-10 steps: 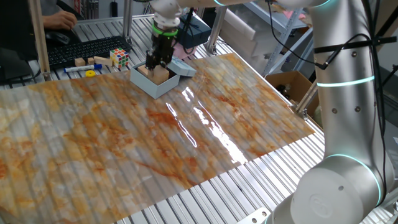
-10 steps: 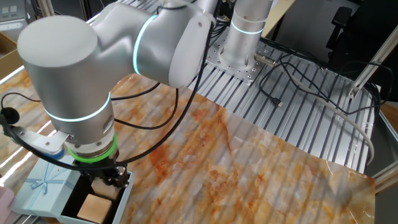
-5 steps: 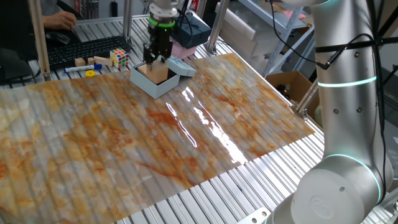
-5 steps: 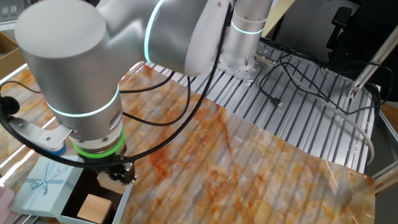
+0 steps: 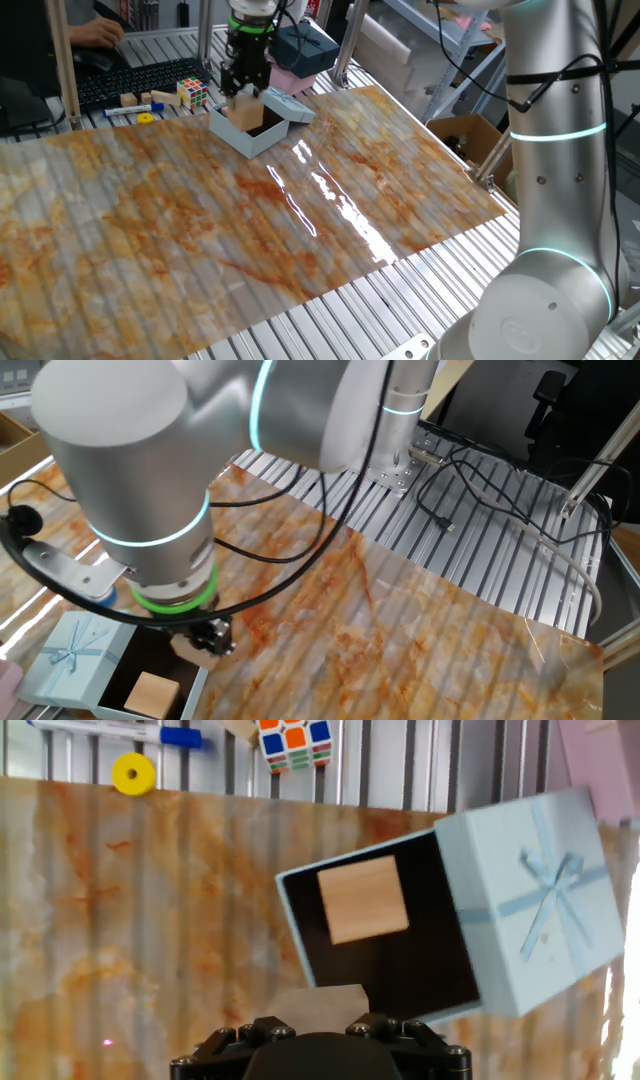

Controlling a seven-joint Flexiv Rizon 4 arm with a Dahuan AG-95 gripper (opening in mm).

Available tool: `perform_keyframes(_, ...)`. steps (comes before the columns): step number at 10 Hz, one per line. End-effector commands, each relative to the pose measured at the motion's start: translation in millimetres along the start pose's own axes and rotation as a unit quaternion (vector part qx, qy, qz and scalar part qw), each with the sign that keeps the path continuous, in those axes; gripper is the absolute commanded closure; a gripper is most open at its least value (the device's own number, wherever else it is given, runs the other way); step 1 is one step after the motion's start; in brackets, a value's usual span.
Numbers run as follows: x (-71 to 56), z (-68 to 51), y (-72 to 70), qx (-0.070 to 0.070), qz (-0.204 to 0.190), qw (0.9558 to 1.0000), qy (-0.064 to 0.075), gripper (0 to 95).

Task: Take everything out of the gift box

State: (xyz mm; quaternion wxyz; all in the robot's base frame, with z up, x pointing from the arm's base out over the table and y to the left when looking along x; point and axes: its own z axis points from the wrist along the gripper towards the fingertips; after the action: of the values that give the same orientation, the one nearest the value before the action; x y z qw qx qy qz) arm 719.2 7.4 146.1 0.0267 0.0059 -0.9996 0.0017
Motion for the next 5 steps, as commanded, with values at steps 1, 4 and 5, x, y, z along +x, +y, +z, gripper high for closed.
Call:
perform_keyframes(1, 4.1, 2.1, 20.9, -0.011, 0.030, 0.9995, 0.000, 95.0)
perform_keyframes(4, 5.0, 18.0, 46.2, -0.022, 0.057, 0.9981, -0.008, 95.0)
perform_keyframes(5, 4.6, 25.4, 53.2, -0.022, 0.063, 0.9977, -0.015, 95.0)
